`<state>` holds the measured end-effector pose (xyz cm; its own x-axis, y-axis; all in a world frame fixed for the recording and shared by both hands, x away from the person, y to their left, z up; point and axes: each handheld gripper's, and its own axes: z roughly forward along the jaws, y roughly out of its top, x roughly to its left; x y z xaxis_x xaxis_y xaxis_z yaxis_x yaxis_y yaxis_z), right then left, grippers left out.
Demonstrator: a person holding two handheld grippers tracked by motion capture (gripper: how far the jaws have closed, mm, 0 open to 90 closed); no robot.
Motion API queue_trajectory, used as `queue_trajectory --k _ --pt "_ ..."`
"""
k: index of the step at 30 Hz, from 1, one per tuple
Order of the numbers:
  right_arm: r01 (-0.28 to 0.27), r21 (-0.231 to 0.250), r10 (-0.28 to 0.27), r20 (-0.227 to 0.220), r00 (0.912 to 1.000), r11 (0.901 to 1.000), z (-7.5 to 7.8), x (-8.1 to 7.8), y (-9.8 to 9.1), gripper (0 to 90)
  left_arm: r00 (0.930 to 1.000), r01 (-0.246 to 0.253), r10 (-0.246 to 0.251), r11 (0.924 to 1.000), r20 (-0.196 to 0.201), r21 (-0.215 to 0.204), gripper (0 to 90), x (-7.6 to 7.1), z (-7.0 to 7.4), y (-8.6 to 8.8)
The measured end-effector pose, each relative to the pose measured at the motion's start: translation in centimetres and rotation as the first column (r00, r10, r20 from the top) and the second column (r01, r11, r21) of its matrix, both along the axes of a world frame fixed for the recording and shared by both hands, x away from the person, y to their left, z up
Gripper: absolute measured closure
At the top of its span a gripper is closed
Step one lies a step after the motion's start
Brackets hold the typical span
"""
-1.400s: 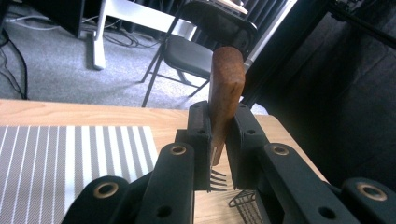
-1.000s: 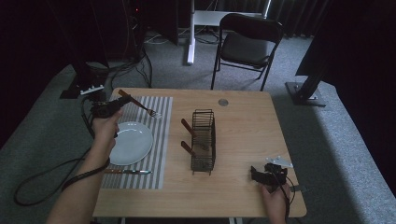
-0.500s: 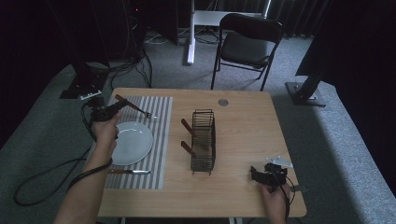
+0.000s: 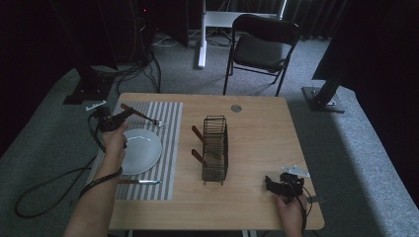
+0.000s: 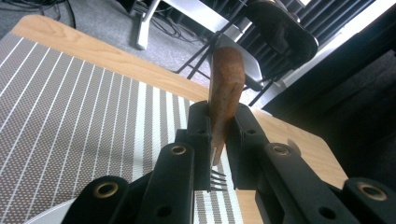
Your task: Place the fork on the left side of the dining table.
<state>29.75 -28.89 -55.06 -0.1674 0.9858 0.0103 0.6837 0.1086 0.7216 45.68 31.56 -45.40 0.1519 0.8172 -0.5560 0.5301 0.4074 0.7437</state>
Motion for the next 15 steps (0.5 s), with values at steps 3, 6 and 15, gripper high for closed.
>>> queue_trajectory --k 3,6,15 --pt "0.000 0.000 0.000 0.000 1.0000 1.0000 0.0 0.0 0.0 12.2 1.0000 -0.004 0.004 0.9998 -0.006 -0.018 80.4 0.2 -0.6 0.1" --pt "0.000 0.000 0.000 0.000 1.0000 1.0000 0.0 0.0 0.0 12.2 1.0000 -0.003 0.003 0.9997 -0.009 -0.023 80.5 0.5 -1.0 0.2" --pt "0.000 0.000 0.000 0.000 1.0000 1.0000 0.0 0.0 0.0 12.2 0.9997 -0.005 0.004 0.9991 -0.023 -0.042 80.4 1.1 -1.9 0.6"
